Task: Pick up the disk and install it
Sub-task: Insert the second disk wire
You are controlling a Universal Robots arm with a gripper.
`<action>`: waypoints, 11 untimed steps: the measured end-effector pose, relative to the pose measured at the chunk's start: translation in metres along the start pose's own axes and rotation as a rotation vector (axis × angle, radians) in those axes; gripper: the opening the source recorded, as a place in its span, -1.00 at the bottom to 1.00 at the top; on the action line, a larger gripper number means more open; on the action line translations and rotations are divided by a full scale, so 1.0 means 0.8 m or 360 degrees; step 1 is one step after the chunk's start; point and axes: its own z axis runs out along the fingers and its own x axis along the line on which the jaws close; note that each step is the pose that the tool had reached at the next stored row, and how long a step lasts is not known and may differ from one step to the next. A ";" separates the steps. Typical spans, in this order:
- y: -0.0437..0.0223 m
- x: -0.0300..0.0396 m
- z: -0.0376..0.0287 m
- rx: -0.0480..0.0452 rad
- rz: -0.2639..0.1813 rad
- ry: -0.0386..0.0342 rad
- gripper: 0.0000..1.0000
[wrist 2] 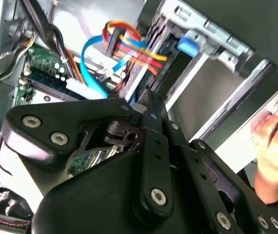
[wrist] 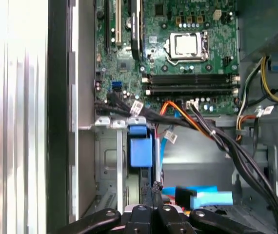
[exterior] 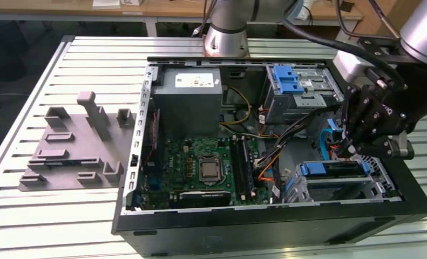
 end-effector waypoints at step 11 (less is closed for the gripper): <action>0.0127 -0.0053 -0.0285 0.0000 0.0000 0.0000 -0.79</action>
